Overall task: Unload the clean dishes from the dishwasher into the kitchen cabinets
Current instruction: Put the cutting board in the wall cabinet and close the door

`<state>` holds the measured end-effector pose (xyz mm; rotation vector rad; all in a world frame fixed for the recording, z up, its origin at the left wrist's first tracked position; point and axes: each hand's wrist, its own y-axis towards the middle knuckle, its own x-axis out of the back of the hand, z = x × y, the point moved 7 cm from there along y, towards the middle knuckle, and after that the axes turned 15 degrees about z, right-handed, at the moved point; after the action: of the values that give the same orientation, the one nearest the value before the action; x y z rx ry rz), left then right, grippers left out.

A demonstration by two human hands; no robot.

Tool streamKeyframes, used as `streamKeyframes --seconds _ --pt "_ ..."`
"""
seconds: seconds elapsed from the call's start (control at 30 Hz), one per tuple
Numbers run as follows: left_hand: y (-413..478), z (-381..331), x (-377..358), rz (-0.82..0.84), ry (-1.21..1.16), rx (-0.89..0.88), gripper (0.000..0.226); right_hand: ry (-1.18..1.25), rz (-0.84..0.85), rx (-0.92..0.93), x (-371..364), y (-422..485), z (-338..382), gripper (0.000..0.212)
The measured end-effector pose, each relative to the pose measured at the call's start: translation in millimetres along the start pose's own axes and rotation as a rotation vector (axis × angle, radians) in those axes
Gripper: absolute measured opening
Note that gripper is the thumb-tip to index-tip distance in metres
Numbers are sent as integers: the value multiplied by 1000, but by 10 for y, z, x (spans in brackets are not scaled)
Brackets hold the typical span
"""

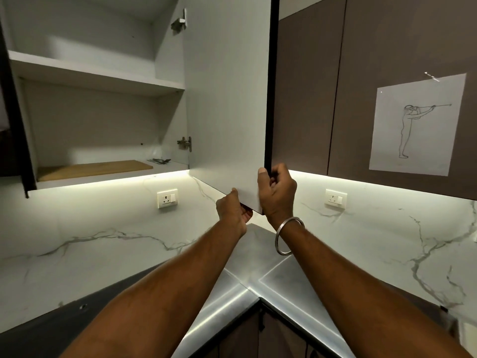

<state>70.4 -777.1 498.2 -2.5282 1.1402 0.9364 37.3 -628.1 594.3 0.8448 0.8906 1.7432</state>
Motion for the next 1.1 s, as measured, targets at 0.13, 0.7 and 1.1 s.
streamKeyframes --seconds 0.13,0.7,1.1 --pt "-152 -172 260 -49 65 -28 28 22 56 53 -298 -109 254 28" --pt "-796 -1219 1406 6 103 -32 28 99 201 120 -1669 -445 1385 32" --pt "-1007 -1816 2211 -93 145 -77 21 114 311 137 -2496 -510 1745 34"
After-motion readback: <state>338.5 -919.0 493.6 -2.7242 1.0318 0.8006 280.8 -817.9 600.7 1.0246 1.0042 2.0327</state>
